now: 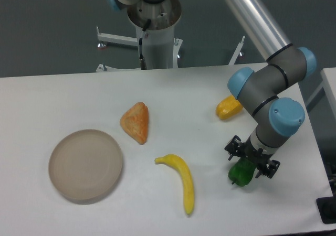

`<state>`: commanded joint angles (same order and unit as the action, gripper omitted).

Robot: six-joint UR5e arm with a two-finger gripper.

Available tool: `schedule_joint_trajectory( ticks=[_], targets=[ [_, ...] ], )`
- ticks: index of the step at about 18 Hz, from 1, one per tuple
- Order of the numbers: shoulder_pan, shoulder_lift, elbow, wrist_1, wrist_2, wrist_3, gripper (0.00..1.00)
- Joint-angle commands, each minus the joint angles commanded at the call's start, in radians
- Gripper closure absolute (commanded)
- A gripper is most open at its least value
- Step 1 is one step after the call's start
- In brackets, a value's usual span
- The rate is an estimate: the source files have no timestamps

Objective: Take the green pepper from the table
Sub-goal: 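Lower the gripper around the green pepper and close it, then lift the grasped green pepper up off the table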

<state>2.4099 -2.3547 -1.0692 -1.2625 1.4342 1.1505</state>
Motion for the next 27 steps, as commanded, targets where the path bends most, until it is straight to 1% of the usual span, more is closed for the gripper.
schedule_joint_trajectory(
  ticks=[1,2,4,7,9,12,14,19,23,25,27],
  targets=[
    [0.0,0.0,0.0,0.0,-0.001,-0.002,0.14],
    [0.0,0.0,0.0,0.0,-0.002,-0.002,0.29],
    [0.0,0.002,0.0,0.0,-0.002,0.0,0.5],
    [0.0,0.003,0.002,0.0,0.0,0.0,0.64],
    [0.0,0.003,0.003,0.0,0.0,0.0,0.68],
    [0.0,0.006,0.032,-0.001,0.0,0.008,0.68],
    [0.0,0.018,0.057,-0.009,-0.002,0.015,0.68],
    [0.008,0.067,0.075,-0.012,-0.005,0.067,0.68],
    [0.029,0.08,0.101,-0.069,0.002,0.17,0.67],
    [0.055,0.086,0.118,-0.107,0.002,0.227,0.67],
    [0.066,0.086,0.139,-0.147,0.005,0.311,0.67]
  ],
)
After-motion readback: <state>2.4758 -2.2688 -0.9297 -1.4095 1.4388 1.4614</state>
